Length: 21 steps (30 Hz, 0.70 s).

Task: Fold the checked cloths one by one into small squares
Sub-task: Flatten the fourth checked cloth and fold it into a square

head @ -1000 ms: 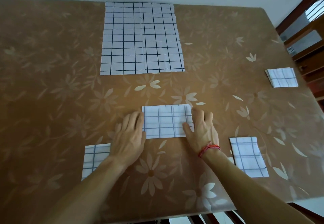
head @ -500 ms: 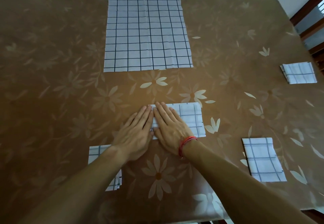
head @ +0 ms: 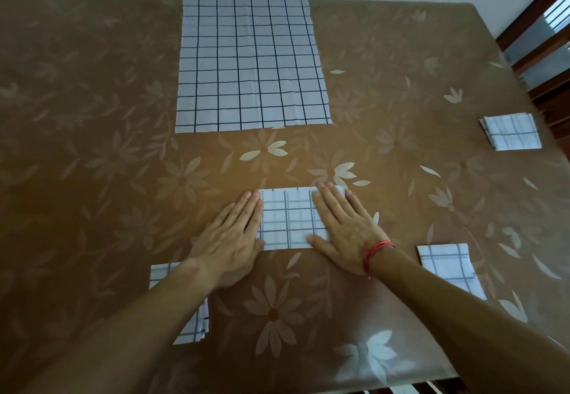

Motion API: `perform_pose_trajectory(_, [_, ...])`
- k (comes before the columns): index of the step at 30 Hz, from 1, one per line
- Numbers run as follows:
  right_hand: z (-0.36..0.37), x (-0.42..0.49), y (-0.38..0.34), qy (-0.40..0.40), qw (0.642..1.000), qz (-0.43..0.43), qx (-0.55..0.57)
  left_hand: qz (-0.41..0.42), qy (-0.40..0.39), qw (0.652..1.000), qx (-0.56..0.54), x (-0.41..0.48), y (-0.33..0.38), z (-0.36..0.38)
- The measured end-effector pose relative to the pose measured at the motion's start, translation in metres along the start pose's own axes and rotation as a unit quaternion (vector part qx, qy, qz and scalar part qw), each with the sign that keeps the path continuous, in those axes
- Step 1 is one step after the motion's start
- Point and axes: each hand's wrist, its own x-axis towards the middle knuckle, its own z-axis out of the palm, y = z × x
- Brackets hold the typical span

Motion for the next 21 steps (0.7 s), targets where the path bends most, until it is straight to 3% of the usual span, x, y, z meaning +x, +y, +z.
perform_pose_trajectory(6, [-0.005, -0.015, 0.032, -0.031, 0.999, -0.01, -0.007, 0.001, -0.012, 1.0, 0.0, 0.0, -0.001, -0.003])
perform_pose_trajectory(17, [-0.046, 0.001, 0.022, -0.005, 0.991, 0.014, 0.134, -0.01, -0.018, 1.0, 0.008, 0.0, 0.005, -0.004])
perform_pose_trajectory(21, [-0.06, 0.022, 0.022, -0.021, 0.992, 0.03, 0.124, -0.014, -0.016, 1.0, -0.002, 0.0, 0.005, -0.006])
